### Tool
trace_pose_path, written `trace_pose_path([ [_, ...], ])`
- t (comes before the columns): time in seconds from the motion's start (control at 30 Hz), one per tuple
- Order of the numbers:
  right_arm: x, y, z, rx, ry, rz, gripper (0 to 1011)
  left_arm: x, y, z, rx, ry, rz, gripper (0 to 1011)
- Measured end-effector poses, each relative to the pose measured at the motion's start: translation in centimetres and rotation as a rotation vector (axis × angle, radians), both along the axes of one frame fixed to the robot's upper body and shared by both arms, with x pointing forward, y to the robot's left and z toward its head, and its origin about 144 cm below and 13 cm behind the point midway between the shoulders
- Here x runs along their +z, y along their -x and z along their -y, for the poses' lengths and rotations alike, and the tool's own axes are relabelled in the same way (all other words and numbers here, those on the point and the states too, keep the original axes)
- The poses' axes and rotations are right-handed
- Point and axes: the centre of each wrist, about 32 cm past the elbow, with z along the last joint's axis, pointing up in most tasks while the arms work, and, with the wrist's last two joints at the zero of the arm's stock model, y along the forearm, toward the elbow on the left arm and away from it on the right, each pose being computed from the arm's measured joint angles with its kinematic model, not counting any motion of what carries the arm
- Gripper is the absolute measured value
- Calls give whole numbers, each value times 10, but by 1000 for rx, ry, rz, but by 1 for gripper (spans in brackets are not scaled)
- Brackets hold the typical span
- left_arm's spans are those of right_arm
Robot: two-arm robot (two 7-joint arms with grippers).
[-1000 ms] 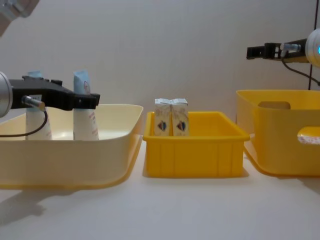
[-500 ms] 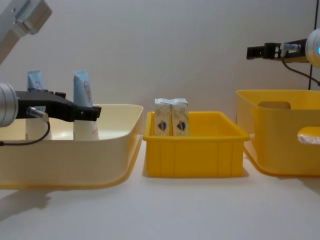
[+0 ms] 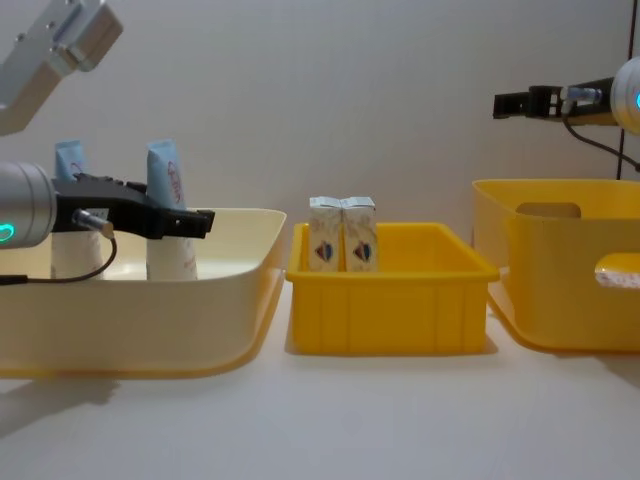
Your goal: Bimanual collaborative sorting of washing and personal care products
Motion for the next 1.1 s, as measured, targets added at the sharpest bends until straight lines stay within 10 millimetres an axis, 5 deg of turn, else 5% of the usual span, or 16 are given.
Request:
trace_pose_path([
  [0.8, 0, 0, 0, 0, 0, 0, 1001, 0, -16, 5, -2, -15, 9, 1000],
  [1.1, 0, 0, 0, 0, 0, 0, 1001, 0, -18, 5, -1, -15, 10, 841],
])
